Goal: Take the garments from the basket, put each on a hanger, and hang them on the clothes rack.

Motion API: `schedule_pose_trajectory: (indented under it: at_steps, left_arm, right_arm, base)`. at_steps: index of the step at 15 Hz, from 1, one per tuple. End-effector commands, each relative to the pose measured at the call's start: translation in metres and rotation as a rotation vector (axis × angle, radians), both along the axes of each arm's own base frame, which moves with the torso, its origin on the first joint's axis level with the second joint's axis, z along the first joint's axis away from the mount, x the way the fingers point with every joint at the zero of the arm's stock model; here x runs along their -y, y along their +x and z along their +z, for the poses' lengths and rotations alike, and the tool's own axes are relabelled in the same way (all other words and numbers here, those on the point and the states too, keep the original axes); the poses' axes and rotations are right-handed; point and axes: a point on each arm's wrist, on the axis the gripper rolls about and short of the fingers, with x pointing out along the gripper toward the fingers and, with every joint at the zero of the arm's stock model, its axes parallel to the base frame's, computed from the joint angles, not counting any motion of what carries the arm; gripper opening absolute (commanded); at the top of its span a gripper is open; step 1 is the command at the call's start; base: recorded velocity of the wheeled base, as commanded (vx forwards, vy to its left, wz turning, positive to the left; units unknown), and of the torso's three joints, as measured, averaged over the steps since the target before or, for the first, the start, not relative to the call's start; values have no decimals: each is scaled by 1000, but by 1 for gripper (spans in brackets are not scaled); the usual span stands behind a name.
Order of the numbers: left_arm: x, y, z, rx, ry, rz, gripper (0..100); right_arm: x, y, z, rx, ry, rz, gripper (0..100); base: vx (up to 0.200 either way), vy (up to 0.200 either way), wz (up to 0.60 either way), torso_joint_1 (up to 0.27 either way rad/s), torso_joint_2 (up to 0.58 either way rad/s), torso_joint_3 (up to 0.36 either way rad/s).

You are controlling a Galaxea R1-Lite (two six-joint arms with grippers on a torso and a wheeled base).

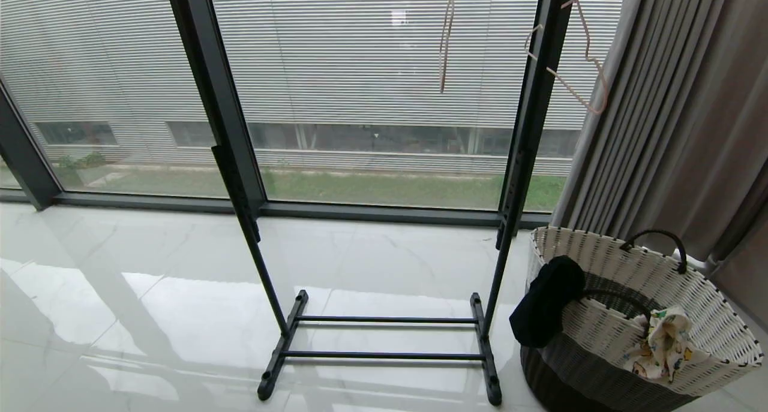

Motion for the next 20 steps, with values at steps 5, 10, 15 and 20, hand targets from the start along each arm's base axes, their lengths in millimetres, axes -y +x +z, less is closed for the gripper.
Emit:
schedule_pose_trajectory:
  at_steps: [5,10,15,20]
  left_arm:
    - [0,0,0,-2,-1,-2,100]
    - [0,0,0,-2,-2,-1,100]
    - [0,0,0,-2,13,0,100]
    - [0,0,0,-2,12,0,100]
  right_arm:
    - [0,0,0,0,-1,0,100]
    - [0,0,0,0,-1,0,100]
    - [0,0,0,0,1,0,100]
    - [0,0,0,0,1,0,100]
  base:
    - [0,-200,0,2,4,0]
    - [0,-80,0,0,2,2]
    - [0,0,0,0,0,0]
    - [0,0,0,0,0,0]
